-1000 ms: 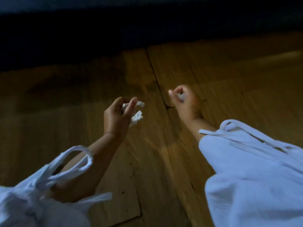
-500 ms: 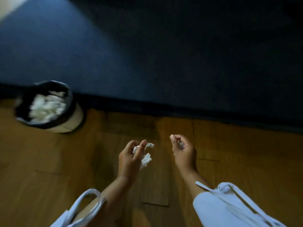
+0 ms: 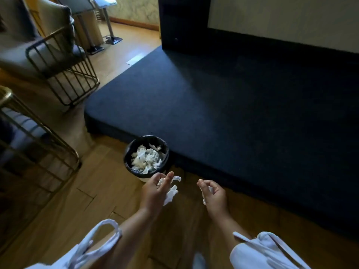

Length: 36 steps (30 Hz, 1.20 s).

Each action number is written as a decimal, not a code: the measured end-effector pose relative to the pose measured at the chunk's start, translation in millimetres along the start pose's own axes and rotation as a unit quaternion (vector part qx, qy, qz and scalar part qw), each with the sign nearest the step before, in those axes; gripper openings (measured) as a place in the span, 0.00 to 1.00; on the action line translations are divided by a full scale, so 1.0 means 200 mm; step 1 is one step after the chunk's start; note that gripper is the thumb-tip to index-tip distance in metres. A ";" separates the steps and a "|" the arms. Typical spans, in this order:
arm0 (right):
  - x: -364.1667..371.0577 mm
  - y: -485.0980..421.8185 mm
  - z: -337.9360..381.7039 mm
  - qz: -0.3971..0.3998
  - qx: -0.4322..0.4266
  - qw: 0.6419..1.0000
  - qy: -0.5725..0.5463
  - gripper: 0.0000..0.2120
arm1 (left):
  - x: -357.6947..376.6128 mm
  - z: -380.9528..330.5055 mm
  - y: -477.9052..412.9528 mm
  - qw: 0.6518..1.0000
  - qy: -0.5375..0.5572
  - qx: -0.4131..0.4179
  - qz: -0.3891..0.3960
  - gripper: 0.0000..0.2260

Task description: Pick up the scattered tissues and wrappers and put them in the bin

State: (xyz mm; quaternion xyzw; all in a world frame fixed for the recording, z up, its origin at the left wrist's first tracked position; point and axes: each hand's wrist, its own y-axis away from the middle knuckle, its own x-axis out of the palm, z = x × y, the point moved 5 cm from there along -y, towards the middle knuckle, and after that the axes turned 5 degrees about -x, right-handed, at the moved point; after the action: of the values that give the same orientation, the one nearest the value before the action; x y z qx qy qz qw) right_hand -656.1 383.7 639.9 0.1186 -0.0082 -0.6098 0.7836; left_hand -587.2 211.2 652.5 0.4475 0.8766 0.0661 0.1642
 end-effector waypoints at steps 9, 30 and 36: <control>0.57 -0.76 0.07 0.116 0.076 0.990 0.038 0.14 | -0.20 0.08 -0.81 0.995 0.045 -0.074 -0.053 0.22; 1.70 -1.90 -0.82 0.088 0.289 0.949 0.088 0.07 | -0.42 1.05 -2.22 0.932 -0.052 -0.357 -0.043 0.27; 1.76 -1.98 -0.93 0.088 0.342 0.931 0.093 0.17 | -0.37 1.19 -2.32 0.911 -0.009 -0.412 0.035 0.27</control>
State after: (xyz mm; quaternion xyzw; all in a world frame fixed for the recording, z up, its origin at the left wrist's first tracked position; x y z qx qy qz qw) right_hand -913.6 -11.4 334.3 0.4344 -0.1538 -0.4850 0.7432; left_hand -818.8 -129.6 325.1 0.3710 0.7539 0.4227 0.3395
